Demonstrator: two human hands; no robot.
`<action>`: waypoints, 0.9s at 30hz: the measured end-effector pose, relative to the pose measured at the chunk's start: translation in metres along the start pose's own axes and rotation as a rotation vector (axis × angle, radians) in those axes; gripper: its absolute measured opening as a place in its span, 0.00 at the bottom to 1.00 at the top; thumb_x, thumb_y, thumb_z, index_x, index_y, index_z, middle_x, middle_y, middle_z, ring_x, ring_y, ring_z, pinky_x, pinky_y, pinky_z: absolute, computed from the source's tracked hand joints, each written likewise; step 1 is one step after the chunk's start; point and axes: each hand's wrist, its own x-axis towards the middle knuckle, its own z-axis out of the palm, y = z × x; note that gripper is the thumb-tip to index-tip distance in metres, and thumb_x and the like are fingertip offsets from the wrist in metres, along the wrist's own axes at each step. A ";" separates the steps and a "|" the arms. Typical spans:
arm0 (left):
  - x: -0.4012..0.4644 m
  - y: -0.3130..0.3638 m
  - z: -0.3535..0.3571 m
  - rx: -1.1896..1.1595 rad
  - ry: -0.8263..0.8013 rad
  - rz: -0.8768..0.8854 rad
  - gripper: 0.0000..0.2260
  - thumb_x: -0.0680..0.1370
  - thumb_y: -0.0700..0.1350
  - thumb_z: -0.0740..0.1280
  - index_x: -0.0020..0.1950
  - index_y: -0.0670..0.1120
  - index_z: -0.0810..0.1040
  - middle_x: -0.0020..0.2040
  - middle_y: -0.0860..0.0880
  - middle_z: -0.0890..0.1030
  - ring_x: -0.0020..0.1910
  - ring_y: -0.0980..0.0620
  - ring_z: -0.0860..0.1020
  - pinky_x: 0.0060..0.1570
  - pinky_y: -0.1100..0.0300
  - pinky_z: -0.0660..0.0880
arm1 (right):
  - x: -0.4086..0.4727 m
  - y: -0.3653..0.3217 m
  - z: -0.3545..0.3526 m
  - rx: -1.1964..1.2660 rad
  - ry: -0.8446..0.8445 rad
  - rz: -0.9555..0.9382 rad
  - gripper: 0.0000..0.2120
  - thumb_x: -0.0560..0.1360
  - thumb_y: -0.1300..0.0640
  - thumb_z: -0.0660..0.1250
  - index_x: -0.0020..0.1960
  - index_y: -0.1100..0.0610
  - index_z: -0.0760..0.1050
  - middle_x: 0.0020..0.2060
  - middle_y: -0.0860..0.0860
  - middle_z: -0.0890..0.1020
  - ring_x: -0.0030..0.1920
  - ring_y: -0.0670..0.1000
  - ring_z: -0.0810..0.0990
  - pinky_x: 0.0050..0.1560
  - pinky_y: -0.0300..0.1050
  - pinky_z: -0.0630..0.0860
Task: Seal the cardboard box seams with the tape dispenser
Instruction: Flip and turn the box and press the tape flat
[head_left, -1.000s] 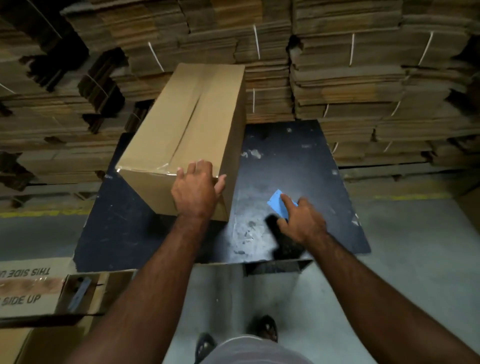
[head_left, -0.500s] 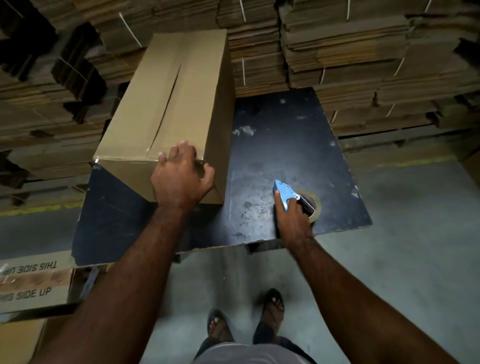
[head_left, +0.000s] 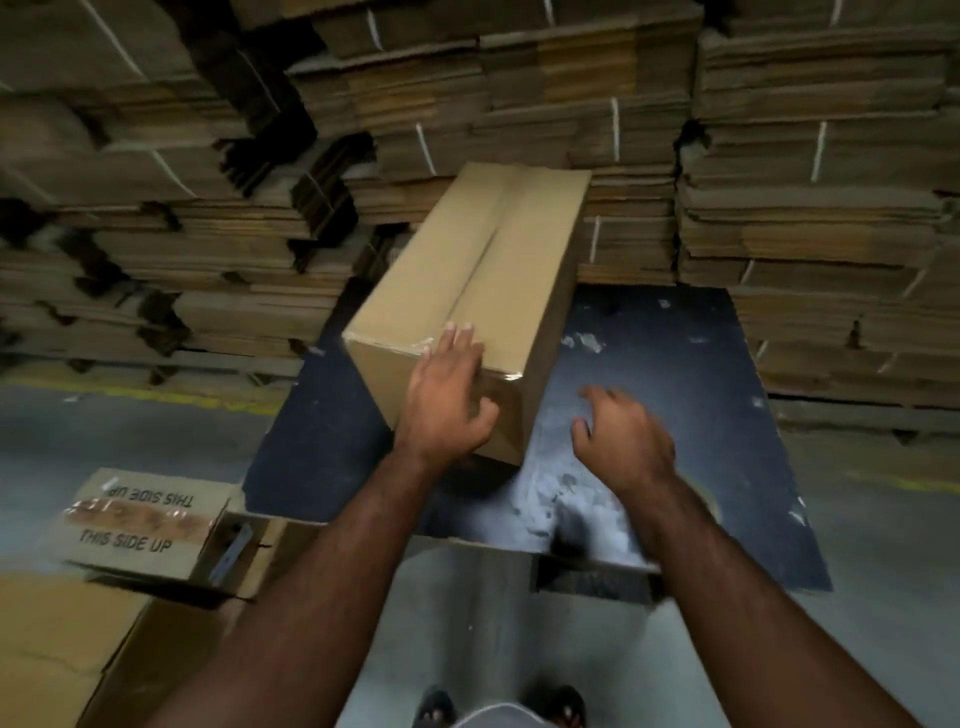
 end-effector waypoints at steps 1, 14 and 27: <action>-0.003 -0.008 -0.007 -0.046 0.083 -0.052 0.29 0.72 0.49 0.65 0.72 0.41 0.71 0.77 0.43 0.67 0.78 0.45 0.60 0.74 0.50 0.55 | 0.005 -0.013 -0.007 0.096 0.057 -0.050 0.18 0.75 0.52 0.63 0.63 0.54 0.75 0.55 0.56 0.80 0.54 0.61 0.79 0.50 0.53 0.76; 0.010 -0.126 -0.072 -1.205 0.079 -1.171 0.22 0.82 0.57 0.60 0.53 0.39 0.81 0.47 0.42 0.84 0.46 0.46 0.83 0.49 0.51 0.79 | 0.043 -0.205 0.016 0.148 0.028 -0.496 0.22 0.77 0.50 0.62 0.69 0.58 0.71 0.63 0.56 0.77 0.59 0.58 0.76 0.61 0.52 0.73; 0.033 -0.177 -0.060 -1.537 -0.060 -1.225 0.09 0.80 0.47 0.65 0.43 0.44 0.80 0.38 0.47 0.80 0.40 0.48 0.79 0.49 0.50 0.75 | 0.088 -0.277 0.049 0.032 0.003 -0.398 0.15 0.79 0.51 0.53 0.56 0.58 0.72 0.51 0.56 0.78 0.50 0.58 0.77 0.51 0.52 0.75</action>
